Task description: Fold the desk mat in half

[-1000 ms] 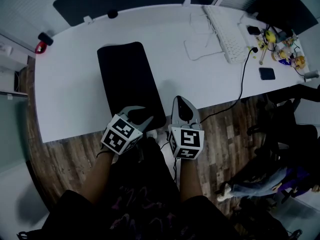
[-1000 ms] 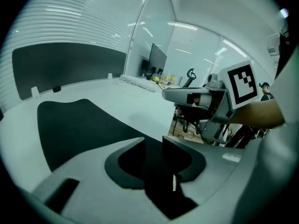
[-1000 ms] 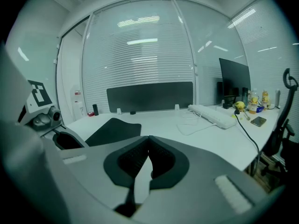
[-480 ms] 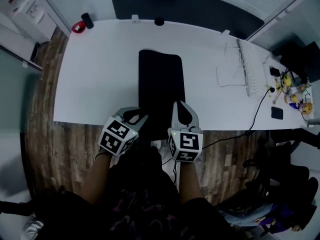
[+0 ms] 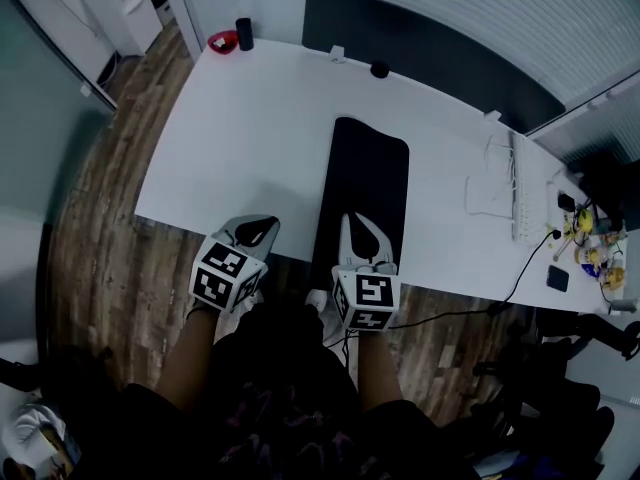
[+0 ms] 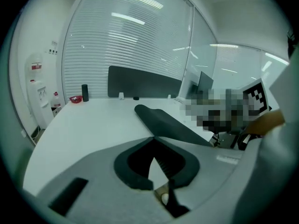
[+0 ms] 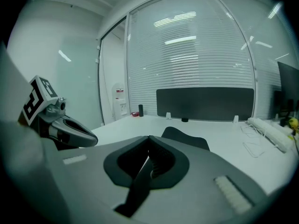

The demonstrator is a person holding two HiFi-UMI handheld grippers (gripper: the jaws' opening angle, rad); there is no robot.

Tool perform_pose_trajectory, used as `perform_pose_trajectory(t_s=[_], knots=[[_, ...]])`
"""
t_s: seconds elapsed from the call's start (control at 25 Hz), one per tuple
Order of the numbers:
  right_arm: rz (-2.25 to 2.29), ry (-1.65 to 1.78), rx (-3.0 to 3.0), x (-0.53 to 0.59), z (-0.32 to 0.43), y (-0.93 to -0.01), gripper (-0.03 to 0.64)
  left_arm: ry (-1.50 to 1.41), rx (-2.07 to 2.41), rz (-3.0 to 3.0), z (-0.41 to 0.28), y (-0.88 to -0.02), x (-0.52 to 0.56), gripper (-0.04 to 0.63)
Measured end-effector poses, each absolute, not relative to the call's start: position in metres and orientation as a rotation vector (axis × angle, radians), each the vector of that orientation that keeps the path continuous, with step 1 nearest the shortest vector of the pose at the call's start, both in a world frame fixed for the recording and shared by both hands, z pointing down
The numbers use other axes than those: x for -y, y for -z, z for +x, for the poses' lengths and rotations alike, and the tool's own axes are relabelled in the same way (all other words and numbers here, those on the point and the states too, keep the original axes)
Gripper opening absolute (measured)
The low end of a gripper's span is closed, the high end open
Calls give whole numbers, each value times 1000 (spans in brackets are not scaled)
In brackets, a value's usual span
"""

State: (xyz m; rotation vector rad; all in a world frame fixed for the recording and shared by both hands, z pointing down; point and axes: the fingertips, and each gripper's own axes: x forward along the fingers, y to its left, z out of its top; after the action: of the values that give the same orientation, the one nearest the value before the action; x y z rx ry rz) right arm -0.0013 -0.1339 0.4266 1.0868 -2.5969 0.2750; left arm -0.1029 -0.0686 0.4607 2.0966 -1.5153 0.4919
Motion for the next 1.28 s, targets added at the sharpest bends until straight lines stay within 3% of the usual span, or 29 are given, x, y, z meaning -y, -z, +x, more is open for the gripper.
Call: perform_pose_trajectory(t_s=[0.64,1.28], knots=[[1144,-141,2659,132,-3,-365,8,-312,1803,2150,-143,-378,76,-3],[1258,-11,2720,143,20,-307,6,-212,1990,2280,-142,-300,96,-2]])
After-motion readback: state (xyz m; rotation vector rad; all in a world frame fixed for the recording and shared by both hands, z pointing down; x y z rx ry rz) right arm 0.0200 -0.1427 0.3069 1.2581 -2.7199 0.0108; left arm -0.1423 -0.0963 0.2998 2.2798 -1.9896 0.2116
